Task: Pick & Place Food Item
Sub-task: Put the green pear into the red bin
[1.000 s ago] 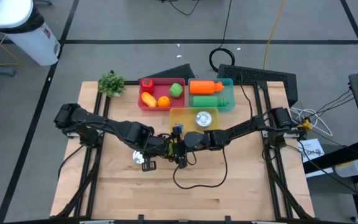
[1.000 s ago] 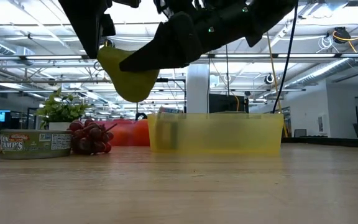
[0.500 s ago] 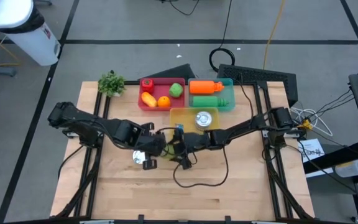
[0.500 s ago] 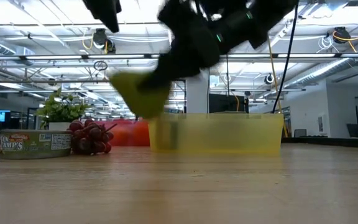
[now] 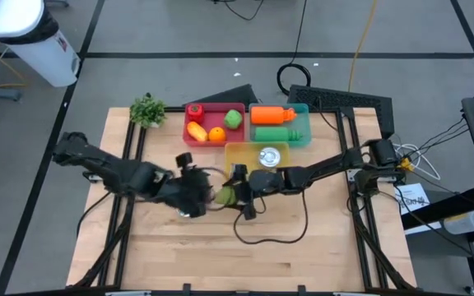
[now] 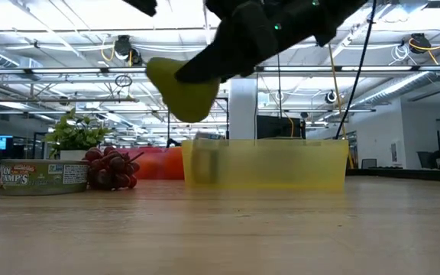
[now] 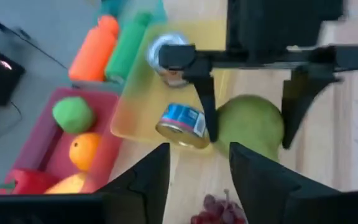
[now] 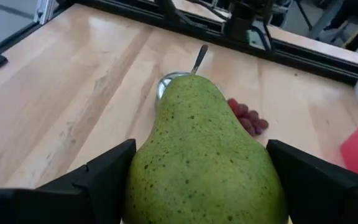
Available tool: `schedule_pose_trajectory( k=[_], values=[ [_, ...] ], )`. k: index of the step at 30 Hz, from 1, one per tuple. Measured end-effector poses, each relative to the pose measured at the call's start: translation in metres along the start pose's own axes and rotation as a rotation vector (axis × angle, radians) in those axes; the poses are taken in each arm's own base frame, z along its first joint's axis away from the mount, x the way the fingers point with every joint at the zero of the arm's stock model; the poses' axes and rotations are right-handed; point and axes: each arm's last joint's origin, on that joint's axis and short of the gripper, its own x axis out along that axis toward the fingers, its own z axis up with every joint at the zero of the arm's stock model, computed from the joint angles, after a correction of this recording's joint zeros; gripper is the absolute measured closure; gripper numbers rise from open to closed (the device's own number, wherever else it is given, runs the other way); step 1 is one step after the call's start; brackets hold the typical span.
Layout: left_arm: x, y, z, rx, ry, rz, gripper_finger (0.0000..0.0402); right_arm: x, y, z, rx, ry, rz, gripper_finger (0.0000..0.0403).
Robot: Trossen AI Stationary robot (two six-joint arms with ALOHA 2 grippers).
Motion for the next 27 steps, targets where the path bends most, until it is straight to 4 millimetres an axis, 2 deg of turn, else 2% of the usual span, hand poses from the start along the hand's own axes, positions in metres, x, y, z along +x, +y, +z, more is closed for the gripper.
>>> schedule_pose_trajectory(
  k=[5,9,12,17,21,27],
  values=[
    [-0.009,-0.003,-0.027,-0.076,-0.185,-0.035,0.0205,-0.016,-0.002,-0.017,0.025,-0.057,-0.021,0.0085],
    [0.002,0.002,-0.05,-0.173,-0.288,-0.111,0.019,-0.029,-0.006,-0.015,0.091,-0.286,-0.065,0.0085],
    [0.017,0.008,-0.058,-0.208,-0.283,-0.177,0.018,-0.028,-0.002,-0.024,0.096,-0.353,-0.076,0.0085],
    [0.019,0.016,-0.041,-0.26,-0.273,-0.353,0.016,-0.017,-0.002,-0.025,0.128,-0.465,-0.132,0.0085],
    [0.023,0.023,-0.034,-0.222,-0.233,-0.341,0.0143,-0.008,-0.002,-0.029,0.132,-0.48,-0.144,0.0085],
    [0.031,0.026,-0.031,-0.211,-0.173,-0.329,0.0133,-0.011,-0.004,-0.018,0.113,-0.57,-0.159,0.0086]
  ],
)
